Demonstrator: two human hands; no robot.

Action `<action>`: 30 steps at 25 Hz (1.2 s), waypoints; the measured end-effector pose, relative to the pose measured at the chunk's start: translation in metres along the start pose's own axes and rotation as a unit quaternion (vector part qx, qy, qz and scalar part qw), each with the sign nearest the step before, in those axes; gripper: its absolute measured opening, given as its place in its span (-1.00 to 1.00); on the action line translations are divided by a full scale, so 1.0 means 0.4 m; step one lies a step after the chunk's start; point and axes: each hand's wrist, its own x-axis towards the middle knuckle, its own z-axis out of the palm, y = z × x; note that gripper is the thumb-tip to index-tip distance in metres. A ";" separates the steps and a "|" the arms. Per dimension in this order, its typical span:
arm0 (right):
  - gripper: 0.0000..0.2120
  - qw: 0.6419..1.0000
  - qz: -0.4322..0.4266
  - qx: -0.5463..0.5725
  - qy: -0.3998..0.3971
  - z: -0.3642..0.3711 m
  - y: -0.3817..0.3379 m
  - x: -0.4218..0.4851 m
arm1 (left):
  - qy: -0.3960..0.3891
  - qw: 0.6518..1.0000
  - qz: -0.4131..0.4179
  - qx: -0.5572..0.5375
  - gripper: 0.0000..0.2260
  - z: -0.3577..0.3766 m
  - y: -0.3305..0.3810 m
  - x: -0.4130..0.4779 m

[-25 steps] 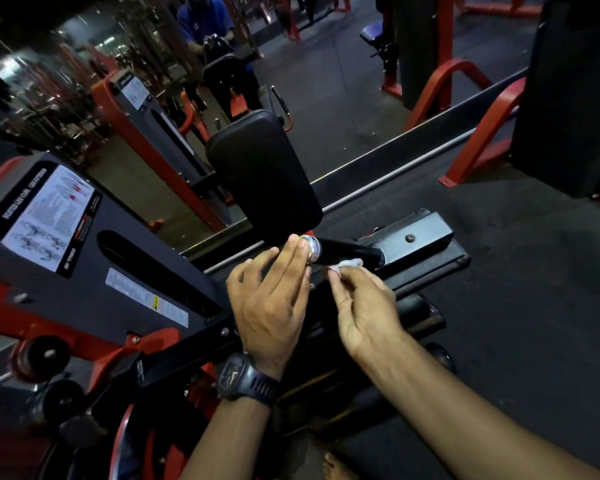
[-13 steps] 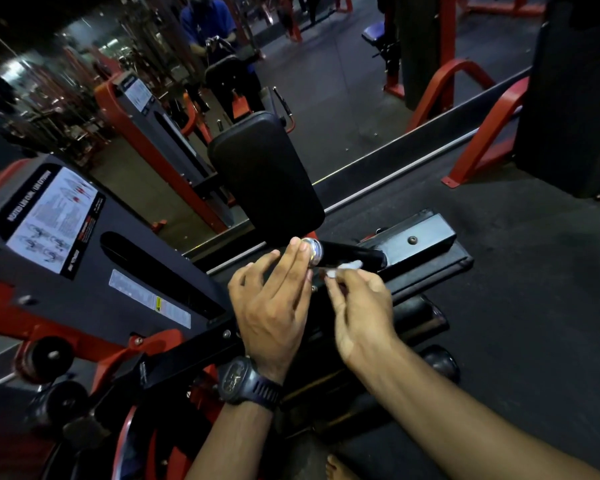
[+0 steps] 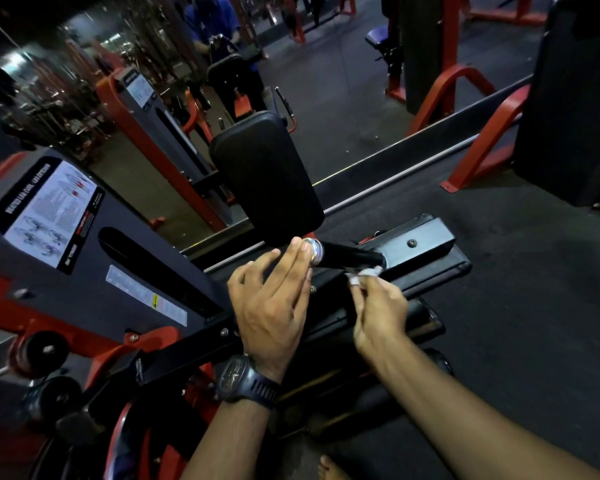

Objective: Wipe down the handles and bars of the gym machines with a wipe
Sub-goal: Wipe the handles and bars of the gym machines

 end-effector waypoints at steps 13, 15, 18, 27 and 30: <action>-0.83 0.864 -0.313 -0.335 -0.207 0.036 -0.114 -0.075 | -0.008 1.000 -0.017 -0.001 -0.73 -0.003 0.005 0.003; -0.79 0.798 -0.370 -0.389 -0.273 0.066 -0.141 -0.048 | -0.003 1.000 -0.023 -0.006 -0.74 -0.003 0.010 0.003; -0.77 0.655 -0.411 -0.474 -0.420 0.097 -0.149 -0.017 | 0.007 1.000 -0.016 -0.011 -0.76 -0.004 0.011 0.005; -0.57 0.563 -0.397 -0.587 -0.426 0.076 -0.191 0.078 | 0.023 0.999 -0.022 -0.001 -0.75 0.008 0.011 0.004; -0.65 0.590 -0.367 -0.591 -0.410 0.077 -0.190 0.072 | 0.026 0.999 -0.018 -0.001 -0.76 0.008 0.013 -0.001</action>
